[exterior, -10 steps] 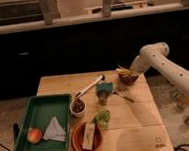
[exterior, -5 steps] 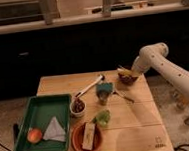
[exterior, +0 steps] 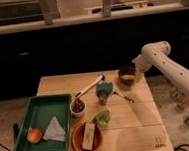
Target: Place banana in purple bowl
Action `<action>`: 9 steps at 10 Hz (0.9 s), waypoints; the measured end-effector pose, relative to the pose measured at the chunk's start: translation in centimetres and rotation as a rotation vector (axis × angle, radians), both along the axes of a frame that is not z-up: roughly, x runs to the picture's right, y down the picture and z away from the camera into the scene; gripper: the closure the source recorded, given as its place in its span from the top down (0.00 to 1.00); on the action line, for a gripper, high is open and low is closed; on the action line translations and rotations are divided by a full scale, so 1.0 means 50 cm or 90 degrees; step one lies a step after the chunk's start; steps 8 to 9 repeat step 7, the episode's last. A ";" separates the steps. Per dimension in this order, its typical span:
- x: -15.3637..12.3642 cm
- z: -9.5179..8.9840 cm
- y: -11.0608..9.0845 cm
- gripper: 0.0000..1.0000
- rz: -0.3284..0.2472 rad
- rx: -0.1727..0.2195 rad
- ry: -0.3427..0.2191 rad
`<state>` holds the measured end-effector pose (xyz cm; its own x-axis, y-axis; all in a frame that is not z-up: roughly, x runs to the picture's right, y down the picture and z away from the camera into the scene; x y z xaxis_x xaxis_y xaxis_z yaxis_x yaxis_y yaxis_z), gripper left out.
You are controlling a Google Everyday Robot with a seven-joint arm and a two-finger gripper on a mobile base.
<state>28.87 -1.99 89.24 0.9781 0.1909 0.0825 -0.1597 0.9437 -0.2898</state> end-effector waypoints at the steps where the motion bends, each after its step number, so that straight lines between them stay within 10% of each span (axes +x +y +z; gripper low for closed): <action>1: 0.004 -0.003 -0.004 0.80 0.003 0.005 -0.004; 9: 0.016 -0.009 -0.014 0.80 0.011 0.019 -0.022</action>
